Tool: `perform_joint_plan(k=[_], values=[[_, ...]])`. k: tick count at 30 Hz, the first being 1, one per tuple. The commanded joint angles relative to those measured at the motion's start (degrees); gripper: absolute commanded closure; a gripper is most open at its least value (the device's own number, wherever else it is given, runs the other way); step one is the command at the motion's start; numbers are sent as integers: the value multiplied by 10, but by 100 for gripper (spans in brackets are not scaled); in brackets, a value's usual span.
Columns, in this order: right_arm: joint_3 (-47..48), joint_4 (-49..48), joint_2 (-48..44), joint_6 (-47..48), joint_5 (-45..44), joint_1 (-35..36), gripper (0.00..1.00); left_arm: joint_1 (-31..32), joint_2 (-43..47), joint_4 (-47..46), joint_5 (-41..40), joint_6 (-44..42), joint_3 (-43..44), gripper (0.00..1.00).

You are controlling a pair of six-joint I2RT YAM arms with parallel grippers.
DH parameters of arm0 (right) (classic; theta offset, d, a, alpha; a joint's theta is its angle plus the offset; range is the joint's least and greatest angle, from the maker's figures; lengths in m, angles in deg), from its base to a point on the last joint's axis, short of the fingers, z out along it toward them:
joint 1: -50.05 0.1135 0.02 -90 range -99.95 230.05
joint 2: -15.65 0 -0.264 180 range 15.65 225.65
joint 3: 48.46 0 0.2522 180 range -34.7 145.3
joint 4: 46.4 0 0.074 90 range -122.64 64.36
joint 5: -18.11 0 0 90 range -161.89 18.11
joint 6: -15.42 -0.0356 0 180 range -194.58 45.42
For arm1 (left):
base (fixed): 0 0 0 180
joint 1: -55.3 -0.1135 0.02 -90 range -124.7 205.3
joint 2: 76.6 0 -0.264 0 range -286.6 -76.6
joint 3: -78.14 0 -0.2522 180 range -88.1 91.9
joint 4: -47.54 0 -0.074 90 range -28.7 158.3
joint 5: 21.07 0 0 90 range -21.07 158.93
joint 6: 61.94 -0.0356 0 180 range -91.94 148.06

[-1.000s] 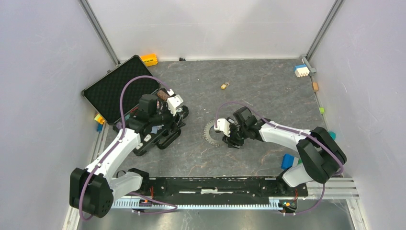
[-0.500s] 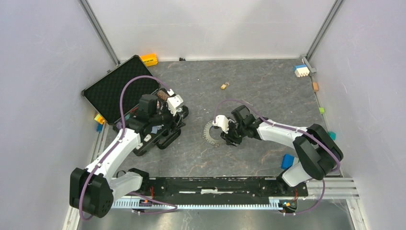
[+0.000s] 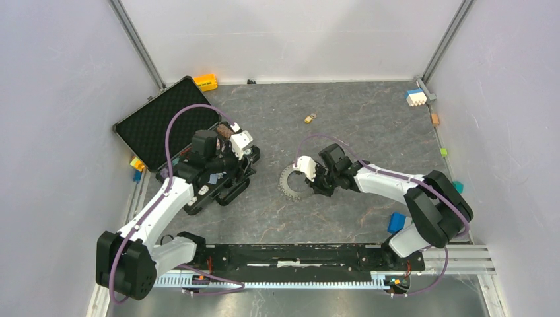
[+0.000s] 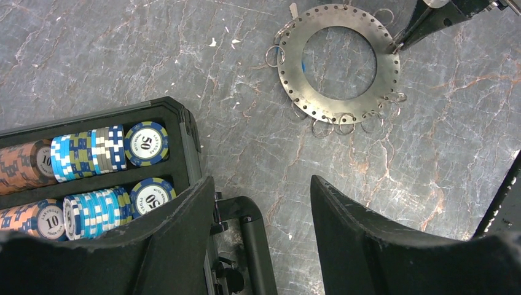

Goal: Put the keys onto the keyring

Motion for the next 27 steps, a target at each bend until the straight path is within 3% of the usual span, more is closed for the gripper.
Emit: perform_joint_plan(k=[1, 9, 14, 18, 24, 27], values=[[23, -4, -12, -2, -11, -2, 98, 0, -2, -20, 24, 0, 3, 34], [29, 10, -50, 36, 12, -14, 100, 1, -31, -21, 47, -26, 28, 34], [53, 24, -120, 107, 77, -34, 100, 14, -63, -20, 151, -33, 72, 36], [71, 36, -169, 154, 145, -37, 100, 68, -81, -20, 187, -62, 110, 37], [84, 9, -211, 147, 208, -37, 100, 164, -111, -23, 184, -82, 168, 41], [88, -5, -216, 130, 234, -37, 100, 181, -122, -39, 183, -60, 184, 46]])
